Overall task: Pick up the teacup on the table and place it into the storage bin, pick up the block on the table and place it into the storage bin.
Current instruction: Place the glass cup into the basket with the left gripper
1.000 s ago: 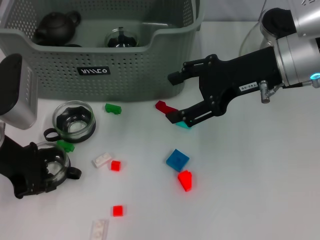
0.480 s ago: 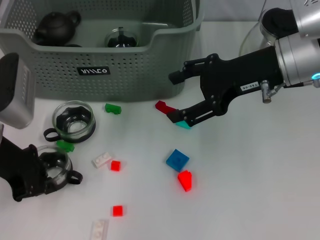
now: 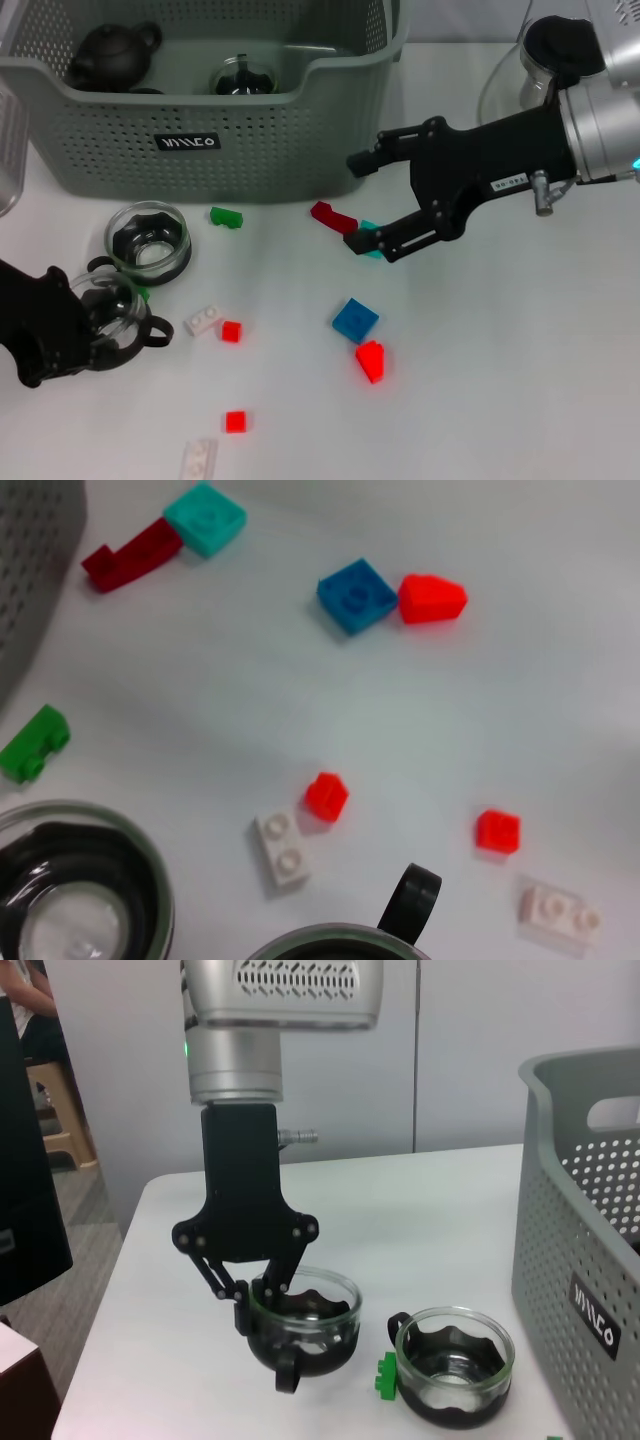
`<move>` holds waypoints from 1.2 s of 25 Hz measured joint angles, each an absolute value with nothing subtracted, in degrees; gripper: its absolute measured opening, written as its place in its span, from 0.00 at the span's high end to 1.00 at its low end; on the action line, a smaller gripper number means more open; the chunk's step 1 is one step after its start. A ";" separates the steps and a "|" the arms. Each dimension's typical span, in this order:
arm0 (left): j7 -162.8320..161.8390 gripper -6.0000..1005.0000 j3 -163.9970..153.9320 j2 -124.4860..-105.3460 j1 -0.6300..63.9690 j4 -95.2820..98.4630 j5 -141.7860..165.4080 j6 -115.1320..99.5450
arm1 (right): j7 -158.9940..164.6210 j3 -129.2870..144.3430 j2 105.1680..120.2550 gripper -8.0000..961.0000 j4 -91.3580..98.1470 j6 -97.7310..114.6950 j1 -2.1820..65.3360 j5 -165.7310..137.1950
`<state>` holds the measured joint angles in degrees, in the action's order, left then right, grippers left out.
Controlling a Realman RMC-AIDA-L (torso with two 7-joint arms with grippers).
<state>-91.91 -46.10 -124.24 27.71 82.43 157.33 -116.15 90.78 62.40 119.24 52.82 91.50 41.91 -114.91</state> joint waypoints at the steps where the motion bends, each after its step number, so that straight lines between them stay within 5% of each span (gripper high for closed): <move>1: -92.27 0.95 -46.00 -124.26 27.70 82.74 156.80 -116.59 | 90.78 62.40 119.12 0.03 52.82 91.70 41.82 -114.94; 16: -100.53 0.95 -46.13 -123.37 29.56 83.39 141.00 -118.51 | 89.02 62.49 116.72 0.03 49.77 94.07 40.50 -115.15; 25: -104.77 0.95 -35.56 -122.89 36.11 83.77 134.86 -115.55 | 87.90 62.70 116.23 0.03 48.53 94.30 40.18 -115.55; 30: -109.75 0.95 -33.83 -120.69 40.42 80.41 134.89 -107.03 | 87.80 62.46 115.84 0.03 46.87 94.73 40.60 -115.90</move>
